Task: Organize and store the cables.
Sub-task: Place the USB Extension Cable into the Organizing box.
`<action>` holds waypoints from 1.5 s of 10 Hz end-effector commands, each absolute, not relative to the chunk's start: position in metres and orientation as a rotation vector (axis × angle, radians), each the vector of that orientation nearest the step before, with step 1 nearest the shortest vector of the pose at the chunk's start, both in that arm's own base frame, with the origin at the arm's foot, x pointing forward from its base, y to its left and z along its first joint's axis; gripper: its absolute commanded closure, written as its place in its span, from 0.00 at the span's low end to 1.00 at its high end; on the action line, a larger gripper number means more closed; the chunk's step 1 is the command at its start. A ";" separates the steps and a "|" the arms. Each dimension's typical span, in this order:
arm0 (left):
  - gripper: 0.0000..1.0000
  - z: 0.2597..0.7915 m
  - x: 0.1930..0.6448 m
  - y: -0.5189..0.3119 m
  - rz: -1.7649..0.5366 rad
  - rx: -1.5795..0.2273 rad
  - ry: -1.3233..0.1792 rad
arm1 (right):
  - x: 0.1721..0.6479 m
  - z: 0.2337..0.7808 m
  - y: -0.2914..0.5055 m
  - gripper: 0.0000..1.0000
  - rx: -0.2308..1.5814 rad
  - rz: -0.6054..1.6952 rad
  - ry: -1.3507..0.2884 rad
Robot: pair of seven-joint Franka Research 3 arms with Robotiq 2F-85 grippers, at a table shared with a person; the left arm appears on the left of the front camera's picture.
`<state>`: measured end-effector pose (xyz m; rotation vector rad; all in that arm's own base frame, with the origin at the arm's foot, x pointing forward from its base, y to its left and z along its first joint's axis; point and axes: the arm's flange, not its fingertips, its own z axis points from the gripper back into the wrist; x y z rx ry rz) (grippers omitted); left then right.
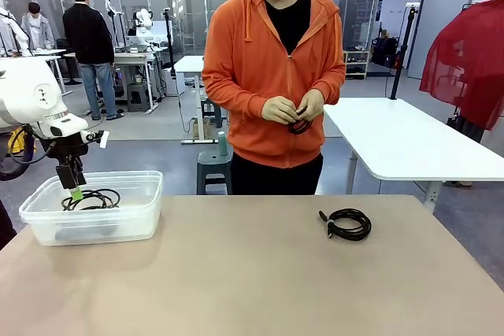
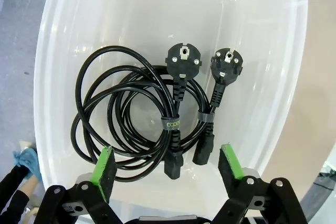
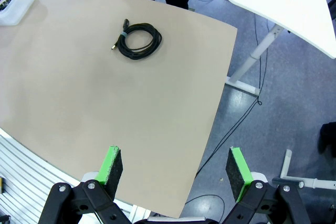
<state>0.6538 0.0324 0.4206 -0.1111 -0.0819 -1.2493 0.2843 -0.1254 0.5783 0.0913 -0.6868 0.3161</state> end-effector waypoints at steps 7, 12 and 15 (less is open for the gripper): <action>0.02 0.421 0.654 0.032 -1.249 -0.111 -0.082 | 0.283 0.574 -0.125 0.00 0.097 0.316 -0.686; 0.02 0.486 0.554 0.009 -1.119 -0.179 -0.194 | 0.283 0.574 -0.125 0.00 0.097 0.316 -0.686; 0.02 0.523 0.474 -0.009 -1.059 -0.231 -0.310 | 0.283 0.574 -0.125 0.00 0.097 0.316 -0.686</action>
